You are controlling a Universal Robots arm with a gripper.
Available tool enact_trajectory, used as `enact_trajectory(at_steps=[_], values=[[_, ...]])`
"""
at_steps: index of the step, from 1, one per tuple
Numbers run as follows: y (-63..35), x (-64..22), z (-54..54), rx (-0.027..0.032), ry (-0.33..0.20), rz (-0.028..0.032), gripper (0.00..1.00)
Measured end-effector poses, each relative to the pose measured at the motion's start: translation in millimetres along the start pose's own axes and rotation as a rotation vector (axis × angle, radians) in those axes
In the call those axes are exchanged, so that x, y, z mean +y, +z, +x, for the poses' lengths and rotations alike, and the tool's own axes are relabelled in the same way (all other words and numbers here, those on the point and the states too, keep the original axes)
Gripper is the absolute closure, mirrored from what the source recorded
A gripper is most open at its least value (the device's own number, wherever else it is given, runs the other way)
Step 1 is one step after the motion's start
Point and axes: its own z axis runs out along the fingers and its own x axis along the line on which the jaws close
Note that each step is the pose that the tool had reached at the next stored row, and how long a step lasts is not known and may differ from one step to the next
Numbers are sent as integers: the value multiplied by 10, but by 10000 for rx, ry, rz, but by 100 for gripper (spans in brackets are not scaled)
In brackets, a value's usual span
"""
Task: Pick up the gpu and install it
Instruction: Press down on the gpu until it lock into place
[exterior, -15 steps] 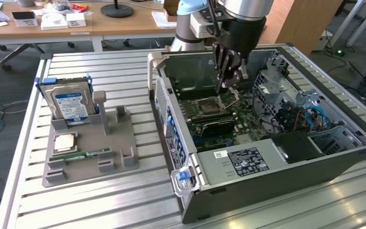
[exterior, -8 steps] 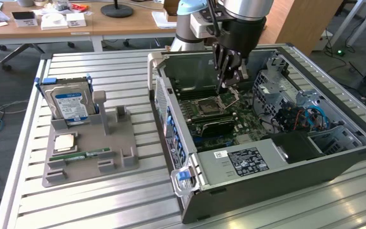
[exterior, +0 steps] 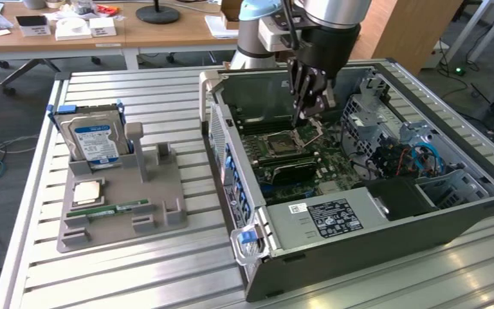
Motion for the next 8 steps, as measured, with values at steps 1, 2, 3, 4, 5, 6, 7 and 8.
enact_trajectory(at_steps=[1,2,3,4,5,6,7,8], values=[[7,0,-2,3,6,-2,89],[14,0,-6,3,11,-1,89],[20,0,-10,2,16,0,89],[27,0,-13,0,18,1,89],[34,0,-13,0,22,1,89],[39,0,-13,2,24,0,89],[43,0,-12,2,26,0,89],[45,1,-8,3,28,0,89]])
